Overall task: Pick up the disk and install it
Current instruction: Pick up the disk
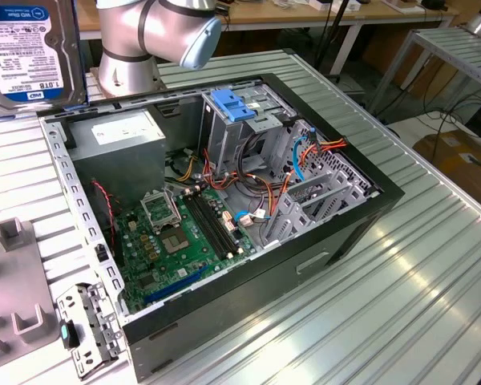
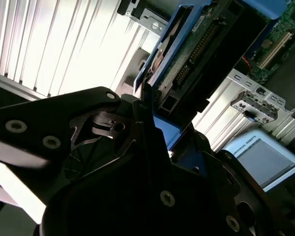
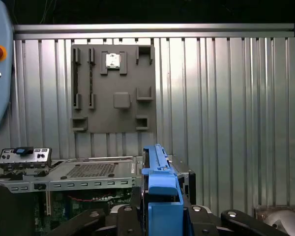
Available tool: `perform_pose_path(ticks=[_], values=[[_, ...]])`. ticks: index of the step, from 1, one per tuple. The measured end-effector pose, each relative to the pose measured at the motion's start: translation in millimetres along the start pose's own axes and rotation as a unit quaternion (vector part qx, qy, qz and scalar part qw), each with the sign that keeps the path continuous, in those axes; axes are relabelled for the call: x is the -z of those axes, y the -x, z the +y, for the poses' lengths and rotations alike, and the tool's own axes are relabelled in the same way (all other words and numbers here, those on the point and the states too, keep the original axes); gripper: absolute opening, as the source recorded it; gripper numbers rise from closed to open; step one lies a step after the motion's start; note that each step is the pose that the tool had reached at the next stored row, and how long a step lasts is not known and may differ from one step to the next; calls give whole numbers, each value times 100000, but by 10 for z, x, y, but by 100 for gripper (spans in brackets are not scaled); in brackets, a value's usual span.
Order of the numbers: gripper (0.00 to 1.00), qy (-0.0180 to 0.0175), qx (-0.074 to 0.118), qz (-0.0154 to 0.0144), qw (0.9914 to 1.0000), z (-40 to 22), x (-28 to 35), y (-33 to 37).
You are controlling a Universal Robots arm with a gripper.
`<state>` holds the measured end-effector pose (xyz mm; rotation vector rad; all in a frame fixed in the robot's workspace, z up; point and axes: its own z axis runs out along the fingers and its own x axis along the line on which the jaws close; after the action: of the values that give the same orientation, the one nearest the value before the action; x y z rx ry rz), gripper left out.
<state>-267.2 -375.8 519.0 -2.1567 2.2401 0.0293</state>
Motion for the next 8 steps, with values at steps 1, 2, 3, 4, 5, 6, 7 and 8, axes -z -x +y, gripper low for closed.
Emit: perform_pose_path(ticks=[1, 2, 3, 4, 5, 6, 7, 8], values=[[37, 68, -3, -4, 100000, -189, -3, 7], [37, 81, -3, 1, 100000, -228, -3, 8], [37, 87, -2, 4, 100000, -247, -3, 9], [37, 93, -1, 5, 100000, -265, -3, 9], [37, 102, -2, 1, 100000, -290, -4, 10], [37, 113, -3, 3, 100000, -310, -4, 11], [37, 116, -4, 2, 100000, -324, -4, 11], [37, 131, -8, 5, 100000, -354, -4, 11]])
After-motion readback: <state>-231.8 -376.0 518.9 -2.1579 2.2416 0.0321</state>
